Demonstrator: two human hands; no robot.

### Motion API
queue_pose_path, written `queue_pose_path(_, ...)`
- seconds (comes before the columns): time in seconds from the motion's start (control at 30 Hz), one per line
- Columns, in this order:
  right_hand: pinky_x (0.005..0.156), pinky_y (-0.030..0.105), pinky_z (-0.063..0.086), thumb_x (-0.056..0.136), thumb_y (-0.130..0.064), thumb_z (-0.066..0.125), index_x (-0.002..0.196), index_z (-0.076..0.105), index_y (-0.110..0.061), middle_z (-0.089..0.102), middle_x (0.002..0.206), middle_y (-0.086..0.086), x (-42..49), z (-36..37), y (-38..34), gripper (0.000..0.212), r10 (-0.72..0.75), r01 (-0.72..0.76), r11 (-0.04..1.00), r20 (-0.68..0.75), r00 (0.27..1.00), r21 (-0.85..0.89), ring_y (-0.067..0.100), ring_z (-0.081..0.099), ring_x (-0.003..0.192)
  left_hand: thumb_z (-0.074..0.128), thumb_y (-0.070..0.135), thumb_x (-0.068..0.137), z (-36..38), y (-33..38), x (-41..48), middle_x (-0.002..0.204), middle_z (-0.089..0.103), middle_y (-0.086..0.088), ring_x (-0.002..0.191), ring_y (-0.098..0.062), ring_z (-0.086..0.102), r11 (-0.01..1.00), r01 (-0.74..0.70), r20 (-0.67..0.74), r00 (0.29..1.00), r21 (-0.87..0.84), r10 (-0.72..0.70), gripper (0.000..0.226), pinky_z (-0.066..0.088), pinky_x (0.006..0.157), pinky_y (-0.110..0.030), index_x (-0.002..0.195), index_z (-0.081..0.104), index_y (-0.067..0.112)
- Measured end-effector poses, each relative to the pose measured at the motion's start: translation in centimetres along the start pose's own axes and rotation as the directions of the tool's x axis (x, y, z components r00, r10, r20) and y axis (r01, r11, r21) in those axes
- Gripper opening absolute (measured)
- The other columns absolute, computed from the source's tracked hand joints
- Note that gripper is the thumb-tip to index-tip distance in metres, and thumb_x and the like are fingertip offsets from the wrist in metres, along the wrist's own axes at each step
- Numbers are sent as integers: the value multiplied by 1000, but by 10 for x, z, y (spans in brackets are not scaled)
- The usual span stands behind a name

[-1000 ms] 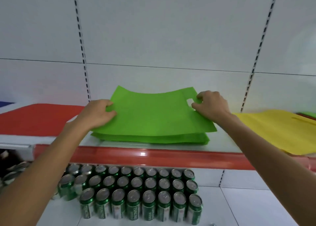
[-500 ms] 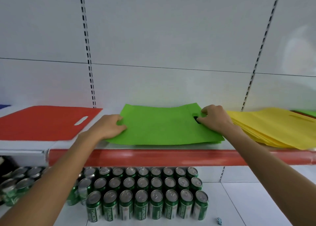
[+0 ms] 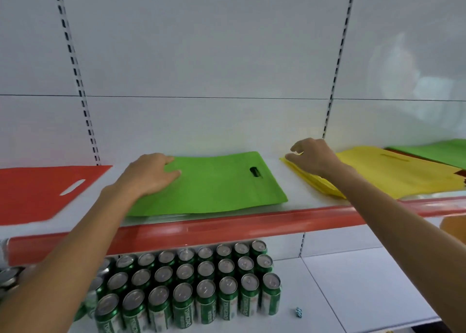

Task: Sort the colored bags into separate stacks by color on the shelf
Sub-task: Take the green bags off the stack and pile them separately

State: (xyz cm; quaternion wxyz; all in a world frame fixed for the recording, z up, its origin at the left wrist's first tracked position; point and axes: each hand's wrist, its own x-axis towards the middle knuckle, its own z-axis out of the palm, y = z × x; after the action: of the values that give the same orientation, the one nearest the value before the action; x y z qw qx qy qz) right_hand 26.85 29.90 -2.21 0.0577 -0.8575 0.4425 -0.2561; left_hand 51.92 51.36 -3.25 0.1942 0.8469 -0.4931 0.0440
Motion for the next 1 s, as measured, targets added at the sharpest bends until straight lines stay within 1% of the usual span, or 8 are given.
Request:
queue_pose_path(0.1, 96, 37, 45, 87, -35, 60, 121, 62, -14, 59, 125, 12, 0, -15, 34, 40, 48, -47, 999, -35, 998, 13, 30, 55, 114, 55, 34, 90, 7, 42, 6, 145, 41, -7, 133, -24, 38, 997, -71, -14, 997, -17, 71, 52, 31, 110, -38, 138, 43, 16)
queue_pose_path(0.2, 92, 36, 46, 87, -34, 60, 123, 60, -14, 59, 125, 10, 0, -32, 77, 41, 62, -62, 998, -73, 995, -1, 28, 55, 113, 55, 35, 90, 18, 88, 14, 144, 42, -5, 133, -23, 38, 993, -114, -31, 993, -33, 113, 53, 31, 110, -39, 139, 43, 18)
queue_pose_path(0.4, 94, 42, 47, 87, -30, 60, 131, 53, -15, 58, 127, 10, 8, -68, 189, 47, 60, -63, 998, -100, 993, -28, 28, 55, 115, 54, 38, 90, 62, 205, 29, 141, 45, -9, 132, -25, 40, 988, -151, -67, 987, -43, 148, 54, 33, 108, -37, 139, 43, 16)
queue_pose_path(0.5, 95, 41, 46, 86, -30, 61, 131, 53, -16, 59, 125, 10, 20, -94, 244, 47, 56, -60, 997, -82, 995, -51, 28, 55, 114, 54, 37, 90, 89, 265, 34, 142, 45, -9, 132, -25, 40, 981, -152, -87, 986, -121, 142, 54, 32, 108, -35, 139, 42, 15)
queue_pose_path(0.63, 96, 39, 45, 86, -30, 60, 130, 53, -15, 59, 125, 10, 30, -121, 309, 47, 47, -53, 995, -74, 996, -86, 27, 55, 114, 49, 39, 92, 114, 331, 39, 143, 43, -5, 133, -24, 38, 974, -151, -91, 986, -170, 137, 52, 31, 109, -39, 139, 41, 18)
queue_pose_path(0.77, 94, 38, 46, 88, -30, 59, 132, 52, -17, 58, 127, 8, 30, -142, 356, 47, 66, -71, 994, -59, 996, -87, 26, 55, 115, 49, 42, 92, 126, 384, 44, 143, 44, -6, 131, -24, 40, 975, -164, -91, 984, -152, 152, 54, 33, 108, -42, 140, 40, 19)
queue_pose_path(0.9, 94, 41, 47, 88, -30, 59, 133, 50, -17, 57, 130, 8, 20, -152, 398, 48, 100, -105, 990, -58, 993, -89, 27, 56, 114, 47, 41, 93, 139, 432, 52, 144, 42, -6, 132, -25, 39, 974, -198, -61, 979, -112, 192, 53, 32, 109, -41, 141, 39, 18)
queue_pose_path(1.0, 92, 38, 48, 88, -28, 60, 135, 49, -15, 57, 130, 9, 14, -164, 432, 49, 135, -142, 986, -87, 987, -84, 28, 56, 113, 47, 42, 93, 150, 469, 56, 144, 42, -4, 133, -24, 38, 966, -236, -47, 971, -101, 233, 52, 32, 109, -39, 140, 41, 18)
